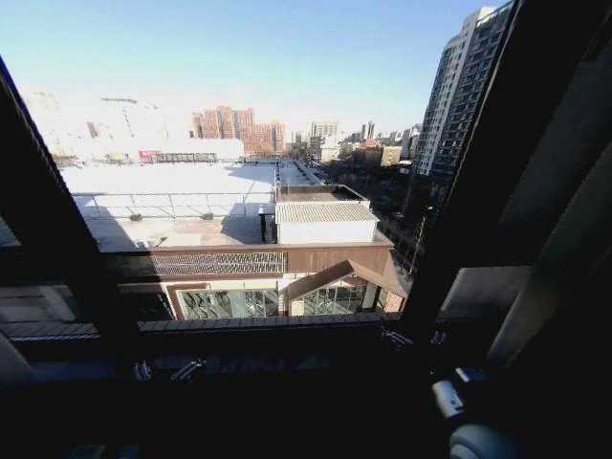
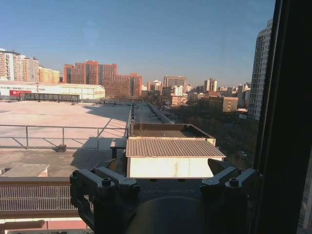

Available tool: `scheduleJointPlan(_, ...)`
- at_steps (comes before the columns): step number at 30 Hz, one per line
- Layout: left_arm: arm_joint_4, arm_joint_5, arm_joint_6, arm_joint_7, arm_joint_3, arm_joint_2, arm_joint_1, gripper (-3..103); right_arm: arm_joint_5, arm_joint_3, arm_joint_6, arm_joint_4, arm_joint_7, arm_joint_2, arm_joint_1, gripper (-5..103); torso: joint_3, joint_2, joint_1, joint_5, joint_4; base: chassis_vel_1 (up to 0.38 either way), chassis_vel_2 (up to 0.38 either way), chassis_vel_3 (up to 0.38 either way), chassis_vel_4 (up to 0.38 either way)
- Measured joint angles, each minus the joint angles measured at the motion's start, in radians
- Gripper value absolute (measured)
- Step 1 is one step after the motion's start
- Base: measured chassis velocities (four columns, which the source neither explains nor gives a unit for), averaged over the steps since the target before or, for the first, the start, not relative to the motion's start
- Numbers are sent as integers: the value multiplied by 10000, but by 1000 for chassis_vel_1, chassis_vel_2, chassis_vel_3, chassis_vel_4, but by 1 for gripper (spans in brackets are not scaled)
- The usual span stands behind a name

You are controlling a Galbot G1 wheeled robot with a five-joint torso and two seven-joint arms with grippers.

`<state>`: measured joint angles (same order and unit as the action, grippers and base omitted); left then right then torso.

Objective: Open the curtains by pulling them apart, changing their state from closed to fully open.

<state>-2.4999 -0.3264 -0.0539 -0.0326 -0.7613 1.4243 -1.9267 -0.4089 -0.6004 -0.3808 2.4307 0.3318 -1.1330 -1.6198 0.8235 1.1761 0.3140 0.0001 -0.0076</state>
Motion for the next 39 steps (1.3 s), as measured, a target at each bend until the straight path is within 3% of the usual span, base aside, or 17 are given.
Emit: scheduleJointPlan(39, 0, 92, -53, 10, 82, 140, 44, 100, 126, 151, 59, -239, 14, 16, 237, 100, 0, -1, -1, 1, 0, 353, 357, -346, -356)
